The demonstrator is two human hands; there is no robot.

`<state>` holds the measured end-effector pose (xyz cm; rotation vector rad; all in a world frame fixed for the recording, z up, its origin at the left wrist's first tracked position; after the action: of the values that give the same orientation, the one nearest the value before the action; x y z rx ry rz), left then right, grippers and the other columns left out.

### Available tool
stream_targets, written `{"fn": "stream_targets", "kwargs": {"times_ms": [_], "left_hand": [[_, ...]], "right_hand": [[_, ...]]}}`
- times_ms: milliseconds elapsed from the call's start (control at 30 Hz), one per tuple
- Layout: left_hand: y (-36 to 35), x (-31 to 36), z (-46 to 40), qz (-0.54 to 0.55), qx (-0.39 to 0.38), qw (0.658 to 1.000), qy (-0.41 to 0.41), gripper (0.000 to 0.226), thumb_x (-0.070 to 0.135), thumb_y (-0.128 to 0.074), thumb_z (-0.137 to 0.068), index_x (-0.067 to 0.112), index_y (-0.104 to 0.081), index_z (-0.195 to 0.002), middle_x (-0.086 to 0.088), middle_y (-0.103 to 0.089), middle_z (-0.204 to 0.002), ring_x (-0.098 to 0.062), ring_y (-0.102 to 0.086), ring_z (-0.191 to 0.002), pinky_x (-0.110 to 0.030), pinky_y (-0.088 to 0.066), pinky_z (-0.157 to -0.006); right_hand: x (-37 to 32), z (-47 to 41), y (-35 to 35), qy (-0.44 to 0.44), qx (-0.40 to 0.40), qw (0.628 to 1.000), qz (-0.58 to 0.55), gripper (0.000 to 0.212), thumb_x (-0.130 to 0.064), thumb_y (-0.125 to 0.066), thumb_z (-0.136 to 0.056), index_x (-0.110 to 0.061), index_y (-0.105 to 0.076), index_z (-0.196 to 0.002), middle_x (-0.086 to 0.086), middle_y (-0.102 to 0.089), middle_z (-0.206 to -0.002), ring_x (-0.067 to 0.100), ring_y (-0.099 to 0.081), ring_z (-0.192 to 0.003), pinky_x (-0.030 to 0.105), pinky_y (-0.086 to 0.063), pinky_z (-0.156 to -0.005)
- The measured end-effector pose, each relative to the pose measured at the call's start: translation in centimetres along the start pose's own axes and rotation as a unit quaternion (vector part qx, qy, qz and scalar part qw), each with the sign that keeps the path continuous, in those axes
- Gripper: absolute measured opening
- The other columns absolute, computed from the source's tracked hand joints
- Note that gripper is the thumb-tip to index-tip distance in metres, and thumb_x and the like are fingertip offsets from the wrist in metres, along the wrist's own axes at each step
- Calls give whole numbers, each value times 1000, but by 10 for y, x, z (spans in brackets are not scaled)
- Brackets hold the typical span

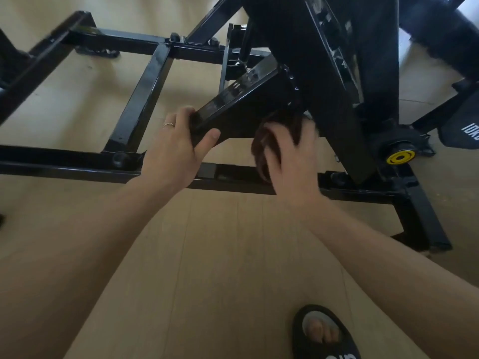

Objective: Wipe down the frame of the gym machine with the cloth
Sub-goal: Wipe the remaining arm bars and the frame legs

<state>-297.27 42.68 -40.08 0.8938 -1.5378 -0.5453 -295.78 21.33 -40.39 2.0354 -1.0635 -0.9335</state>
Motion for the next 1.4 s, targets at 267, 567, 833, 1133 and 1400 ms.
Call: {"fn": "stream_targets", "kwargs": {"times_ms": [267, 567, 833, 1133, 1400], "left_hand": [[3, 4, 1, -12, -4, 1000, -11, 55, 52, -46, -102, 15, -39, -141, -12, -51, -130, -25, -54, -110, -38, -48, -87], [5, 5, 1, -2, -2, 1000, -18, 54, 51, -45, -103, 15, -38, -142, -12, -49, -135, -25, -53, -113, -37, -45, -90], [0, -3, -3, -7, -7, 1000, -23, 57, 57, -42, -102, 16, -38, -142, -11, -47, -138, -27, -53, -116, -37, -43, -89], [-1, -8, -6, -9, -6, 1000, -16, 63, 64, -41, -99, 18, -36, -141, -13, -46, -137, -32, -55, -116, -51, -52, -92], [-3, -9, -8, -8, -9, 1000, -21, 65, 63, -41, -98, 17, -35, -144, -14, -45, -138, -32, -54, -116, -43, -48, -87]], "right_hand": [[8, -27, -9, -29, 13, 994, 109, 49, -22, -57, -101, -13, -48, -148, 25, -51, -143, 41, -58, -123, 51, -54, -99], [-35, -29, -38, 69, -42, 996, 45, 38, -21, -64, -97, -9, -62, -133, 21, -55, -139, 38, -53, -132, 47, -47, -111], [-11, -20, -29, 54, -29, 993, 102, 47, -29, -51, -99, -12, -52, -143, 26, -41, -152, 43, -43, -141, 50, -45, -113], [-3, -40, -2, 29, 3, 985, 170, 44, 0, -60, -96, -8, -56, -139, 25, -49, -146, 41, -54, -131, 45, -52, -100], [2, -70, -14, -86, -69, 959, 262, 36, -18, -45, -101, 1, -53, -130, 26, -48, -135, 36, -50, -122, 35, -38, -93]]}}
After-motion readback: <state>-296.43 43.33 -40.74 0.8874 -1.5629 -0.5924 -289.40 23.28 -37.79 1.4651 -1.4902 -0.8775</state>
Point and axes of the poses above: each hand's wrist, its own z-axis away from the middle knuckle, its own y-axis out of the back of the hand, x = y × z, the point moved 5 cm from there along -z, towards the middle knuckle
